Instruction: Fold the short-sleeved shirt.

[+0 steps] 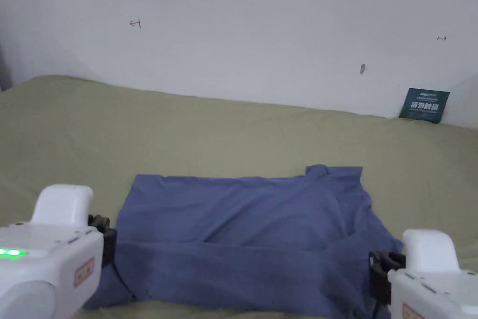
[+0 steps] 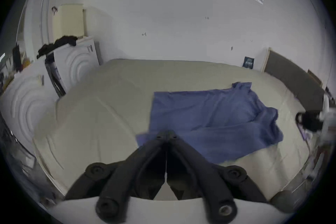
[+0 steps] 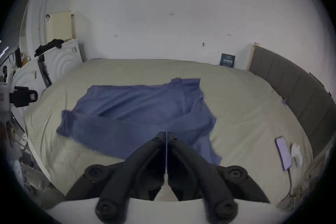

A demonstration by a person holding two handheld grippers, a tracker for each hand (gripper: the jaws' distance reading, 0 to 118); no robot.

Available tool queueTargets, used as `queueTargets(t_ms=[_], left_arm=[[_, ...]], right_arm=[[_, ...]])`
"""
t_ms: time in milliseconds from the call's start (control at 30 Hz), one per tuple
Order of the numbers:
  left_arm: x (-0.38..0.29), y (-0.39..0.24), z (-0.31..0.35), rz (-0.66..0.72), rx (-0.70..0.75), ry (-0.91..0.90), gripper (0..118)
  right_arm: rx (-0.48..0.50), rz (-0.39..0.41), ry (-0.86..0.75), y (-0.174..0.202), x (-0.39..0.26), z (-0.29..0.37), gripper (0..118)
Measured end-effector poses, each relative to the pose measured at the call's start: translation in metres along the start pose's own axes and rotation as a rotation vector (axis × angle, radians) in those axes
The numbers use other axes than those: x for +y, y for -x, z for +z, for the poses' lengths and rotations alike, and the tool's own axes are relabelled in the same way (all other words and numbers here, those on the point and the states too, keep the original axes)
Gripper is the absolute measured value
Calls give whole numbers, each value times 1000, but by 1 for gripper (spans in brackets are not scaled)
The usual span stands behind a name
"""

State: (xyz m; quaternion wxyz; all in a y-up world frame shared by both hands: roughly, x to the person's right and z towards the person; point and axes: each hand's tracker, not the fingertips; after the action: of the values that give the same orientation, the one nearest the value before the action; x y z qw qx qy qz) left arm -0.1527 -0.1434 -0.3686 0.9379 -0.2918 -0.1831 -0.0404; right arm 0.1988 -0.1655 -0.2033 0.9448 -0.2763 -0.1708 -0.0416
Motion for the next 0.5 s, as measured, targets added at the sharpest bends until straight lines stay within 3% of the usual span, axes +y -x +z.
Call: queueTargets(t_ms=[133, 200, 267, 500], left_arm=[[-58, -27, 8, 15, -21, 97, 0], [-85, -29, 6, 44, -53, 133, 0], [-104, -29, 3, 66, -66, 198, 0], [-93, 18, -37, 182, -22, 187, 0]], right_arm=[[8, -16, 39, 28, -54, 14, 2], [57, -49, 96, 33, -76, 15, 2], [55, -31, 145, 34, -86, 14, 2], [38, -81, 114, 9, -74, 11, 2]])
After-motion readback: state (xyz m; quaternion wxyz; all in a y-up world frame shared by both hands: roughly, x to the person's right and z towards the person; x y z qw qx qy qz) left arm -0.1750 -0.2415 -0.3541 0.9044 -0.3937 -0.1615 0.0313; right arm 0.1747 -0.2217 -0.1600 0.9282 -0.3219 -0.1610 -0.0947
